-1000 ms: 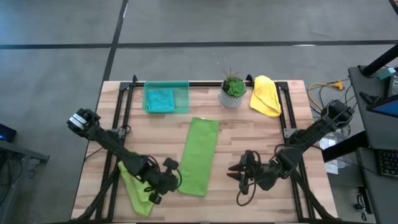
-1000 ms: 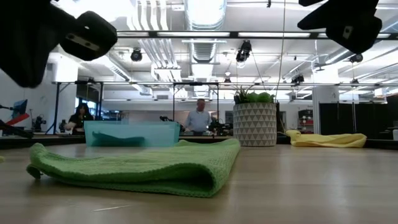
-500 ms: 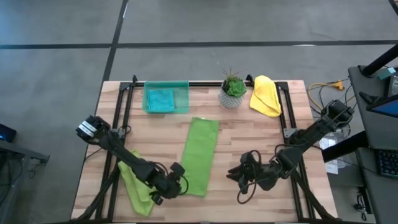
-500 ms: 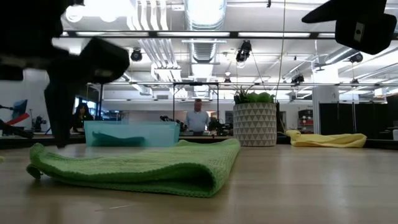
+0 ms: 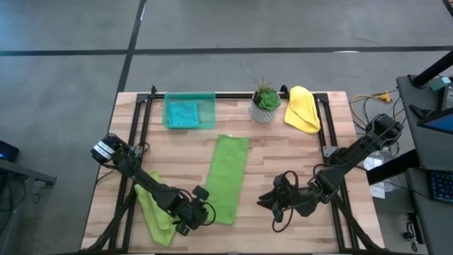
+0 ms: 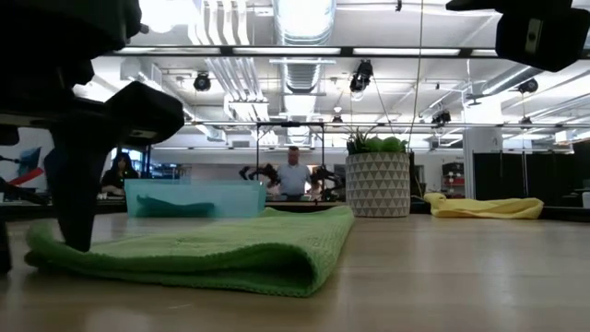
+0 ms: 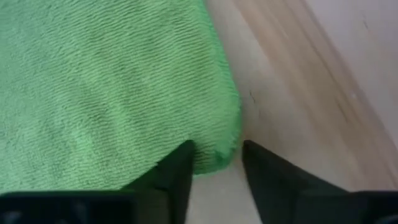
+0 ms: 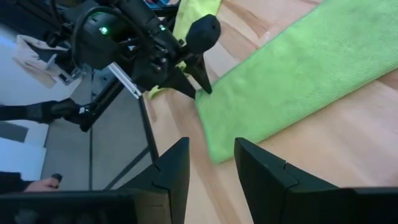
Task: Fold microfiber towels
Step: Fold the green microfiber cloth
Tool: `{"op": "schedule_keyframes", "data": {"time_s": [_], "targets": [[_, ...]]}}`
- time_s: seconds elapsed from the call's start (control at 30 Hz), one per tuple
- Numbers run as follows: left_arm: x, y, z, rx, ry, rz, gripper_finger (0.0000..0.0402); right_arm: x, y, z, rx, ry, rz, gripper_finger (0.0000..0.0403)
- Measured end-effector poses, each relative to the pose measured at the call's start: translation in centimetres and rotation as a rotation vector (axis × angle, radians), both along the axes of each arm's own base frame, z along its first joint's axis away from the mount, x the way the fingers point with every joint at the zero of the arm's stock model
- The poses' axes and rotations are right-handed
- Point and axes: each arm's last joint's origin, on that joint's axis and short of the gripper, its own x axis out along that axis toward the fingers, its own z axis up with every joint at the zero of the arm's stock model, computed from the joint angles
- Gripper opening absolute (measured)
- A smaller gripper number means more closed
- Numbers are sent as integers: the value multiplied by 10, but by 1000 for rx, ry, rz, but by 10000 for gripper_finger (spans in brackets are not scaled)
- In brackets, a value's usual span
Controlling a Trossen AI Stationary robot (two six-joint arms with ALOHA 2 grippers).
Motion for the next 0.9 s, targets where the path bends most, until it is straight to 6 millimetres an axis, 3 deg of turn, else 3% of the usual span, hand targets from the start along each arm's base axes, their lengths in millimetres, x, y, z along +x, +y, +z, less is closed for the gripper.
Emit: {"op": "schedule_keyframes", "data": {"time_s": [0.2, 0.6, 0.77, 0.9], "targets": [[2, -1, -1, -3, -12, 54, 10, 0, 0, 0, 3, -4, 0, 123], [-4, 13, 63, -12, -199, 43, 1, 6, -7, 0, -95, -10, 18, 123], [-6, 20, 85, -88, -239, 49, 0, 21, -28, -1, -99, 4, -42, 123], [-7, 26, 103, -150, -278, 37, 0, 40, -52, -13, -118, 67, -56, 121]]}}
